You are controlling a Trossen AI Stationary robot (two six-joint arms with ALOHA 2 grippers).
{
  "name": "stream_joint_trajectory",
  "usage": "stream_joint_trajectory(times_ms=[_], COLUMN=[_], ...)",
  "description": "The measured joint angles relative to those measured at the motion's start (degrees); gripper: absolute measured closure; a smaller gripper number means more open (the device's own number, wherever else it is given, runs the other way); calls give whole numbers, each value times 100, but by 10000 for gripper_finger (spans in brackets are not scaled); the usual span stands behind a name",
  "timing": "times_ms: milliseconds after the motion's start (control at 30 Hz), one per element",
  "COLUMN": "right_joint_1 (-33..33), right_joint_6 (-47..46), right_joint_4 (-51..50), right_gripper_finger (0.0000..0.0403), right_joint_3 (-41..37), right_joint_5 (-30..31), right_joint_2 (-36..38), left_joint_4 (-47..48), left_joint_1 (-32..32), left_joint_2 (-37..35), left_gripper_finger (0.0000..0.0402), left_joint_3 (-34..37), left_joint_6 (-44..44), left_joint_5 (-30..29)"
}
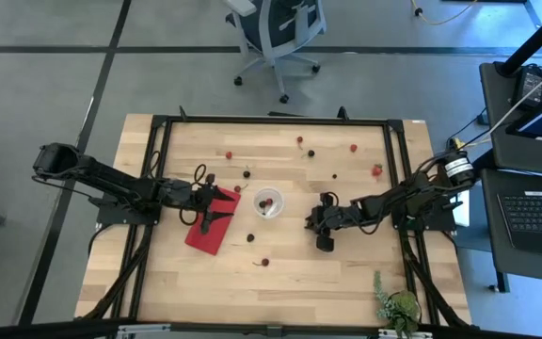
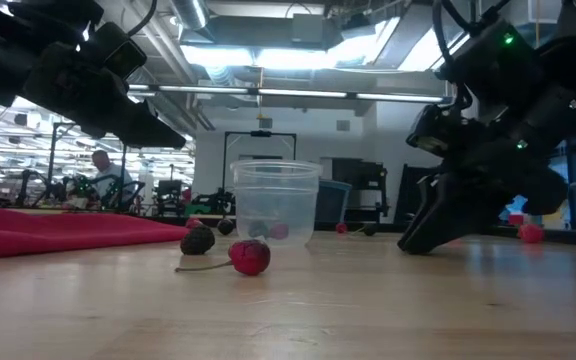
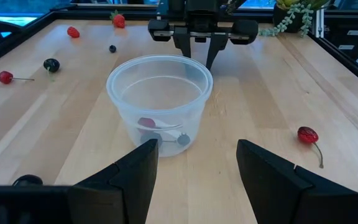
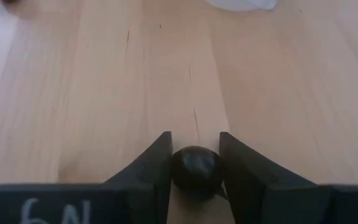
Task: Pick and placing Produce into tupperware
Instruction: Put the black cherries into the transparent bin
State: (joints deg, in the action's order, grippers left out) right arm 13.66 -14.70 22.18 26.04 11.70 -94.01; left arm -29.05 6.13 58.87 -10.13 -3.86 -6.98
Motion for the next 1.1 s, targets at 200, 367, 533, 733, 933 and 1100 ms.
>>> stream_joint_trajectory(times_ms=[200,367,533,733,933,1100], right_joint_1=[-60,-259,-429,-701,-993,-1153], right_joint_6=[-134,165,1061,1673,1808,1983], right_joint_4=[-158,-750,-1911,-3701,-4826,-4839], right_gripper_finger=[287,287,287,287,287,287], right_joint_3=[94,814,2245,4086,5199,5471], right_joint_5=[68,138,121,-135,-564,-887], right_joint_2=[465,993,1104,577,-337,-1041], left_joint_4=[-1,-1,1,3,8,26], left_joint_1=[0,1,2,0,2,0], left_joint_2=[0,-1,-1,0,0,0], left_gripper_finger=[190,190,190,190,190,190], left_joint_3=[0,0,0,0,0,0], left_joint_6=[-2,-1,-1,-2,-4,-7], left_joint_5=[0,0,0,0,0,0])
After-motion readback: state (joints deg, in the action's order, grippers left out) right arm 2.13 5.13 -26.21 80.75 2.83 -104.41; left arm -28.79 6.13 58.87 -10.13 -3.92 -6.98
